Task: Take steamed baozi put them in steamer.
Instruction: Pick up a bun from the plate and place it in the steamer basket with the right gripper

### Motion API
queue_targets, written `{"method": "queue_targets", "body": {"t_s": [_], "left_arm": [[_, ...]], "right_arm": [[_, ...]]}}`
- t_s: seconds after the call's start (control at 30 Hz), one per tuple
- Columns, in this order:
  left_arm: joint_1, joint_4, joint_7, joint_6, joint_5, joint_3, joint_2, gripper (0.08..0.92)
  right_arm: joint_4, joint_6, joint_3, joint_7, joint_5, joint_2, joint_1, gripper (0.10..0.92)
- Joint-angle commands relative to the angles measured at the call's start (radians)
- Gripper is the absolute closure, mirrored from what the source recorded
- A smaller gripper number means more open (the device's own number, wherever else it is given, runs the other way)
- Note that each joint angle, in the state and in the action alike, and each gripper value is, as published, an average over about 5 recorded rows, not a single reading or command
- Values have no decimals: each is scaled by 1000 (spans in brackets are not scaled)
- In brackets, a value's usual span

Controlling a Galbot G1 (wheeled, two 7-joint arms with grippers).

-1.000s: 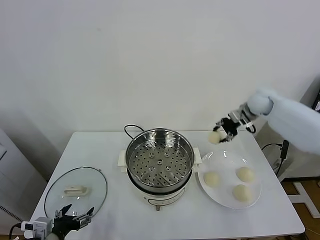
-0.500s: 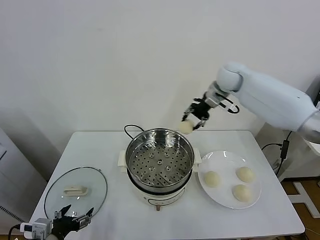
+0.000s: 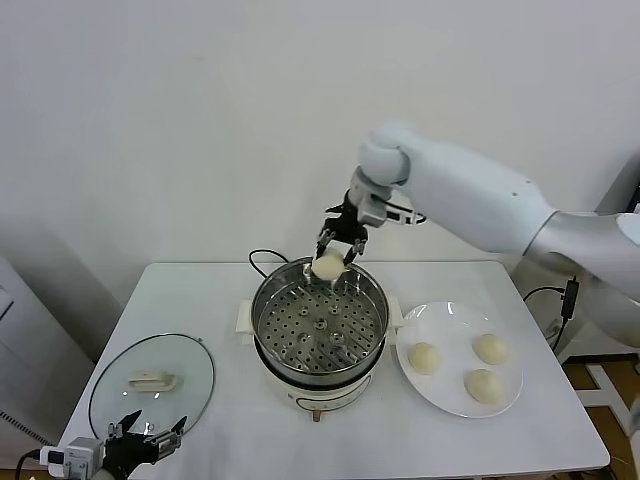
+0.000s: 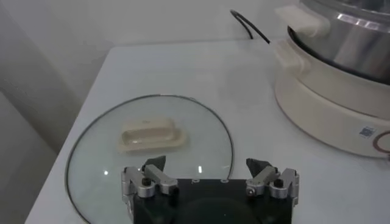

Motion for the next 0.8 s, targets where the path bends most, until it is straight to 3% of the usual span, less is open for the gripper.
{"method": "queue_targets", "body": {"t_s": [0.03,0.67,0.8], "left_arm": [[-1,1,1,0,0,0,0,177],[-8,10,2,-1,-1,4,1,177],[-10,12,2,-1,-1,5,2,177]], "right_arm": [[1,50,39,-6,-195,54,-83,491],[-47,50,99,13,-320,80,-205,490],[-53,50,108,24,-333,83,-222,447]]}}
